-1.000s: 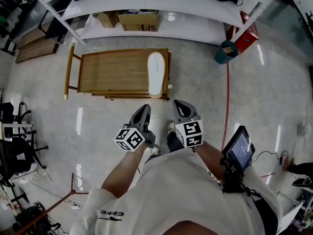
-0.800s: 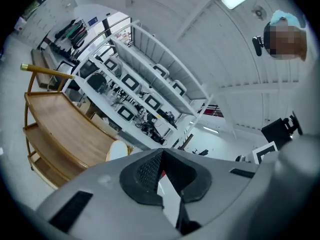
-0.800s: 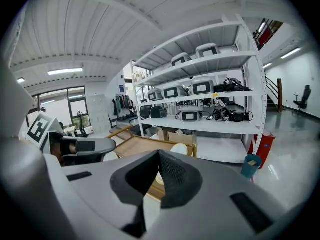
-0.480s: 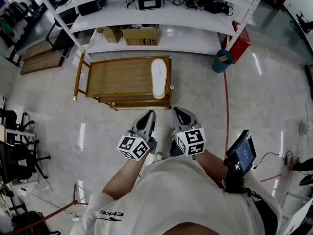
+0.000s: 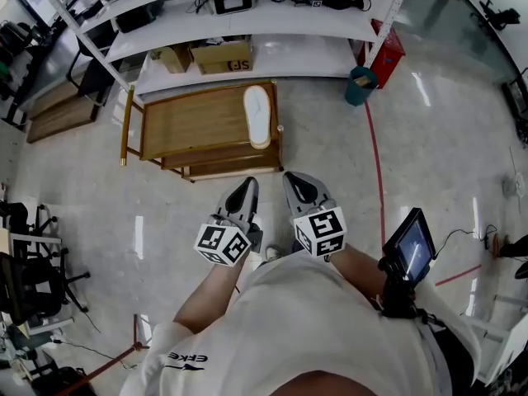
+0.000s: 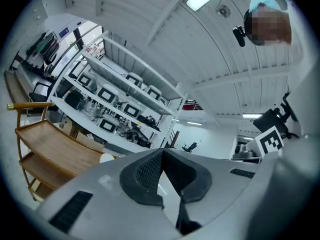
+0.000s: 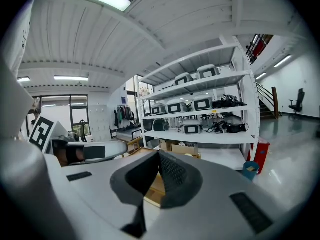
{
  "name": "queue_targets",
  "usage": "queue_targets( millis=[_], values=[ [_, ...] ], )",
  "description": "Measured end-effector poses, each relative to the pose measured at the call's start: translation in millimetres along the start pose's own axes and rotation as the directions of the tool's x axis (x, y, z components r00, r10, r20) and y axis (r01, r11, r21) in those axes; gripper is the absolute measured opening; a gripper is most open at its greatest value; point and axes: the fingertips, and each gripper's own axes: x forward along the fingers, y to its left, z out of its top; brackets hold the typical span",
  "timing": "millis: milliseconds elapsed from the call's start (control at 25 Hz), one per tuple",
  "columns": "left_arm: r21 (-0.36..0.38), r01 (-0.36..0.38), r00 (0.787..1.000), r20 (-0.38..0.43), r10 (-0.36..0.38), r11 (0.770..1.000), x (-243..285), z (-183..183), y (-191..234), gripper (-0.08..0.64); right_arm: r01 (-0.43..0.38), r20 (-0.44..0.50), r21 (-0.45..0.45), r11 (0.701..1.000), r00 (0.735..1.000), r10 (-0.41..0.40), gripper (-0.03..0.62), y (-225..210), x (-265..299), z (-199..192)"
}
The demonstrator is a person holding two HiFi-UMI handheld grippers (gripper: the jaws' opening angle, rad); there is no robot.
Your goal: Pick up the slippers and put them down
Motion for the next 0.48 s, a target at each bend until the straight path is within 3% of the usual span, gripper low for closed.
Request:
queue_targets(
  millis=[480],
  values=[
    [0.022, 0.009, 1.0, 0.019, -0.009, 1.0, 30, -7, -40, 0.005, 0.017, 0.035, 0.005, 1.0, 0.999, -0.017, 0.005, -38, -34, 10]
  ],
)
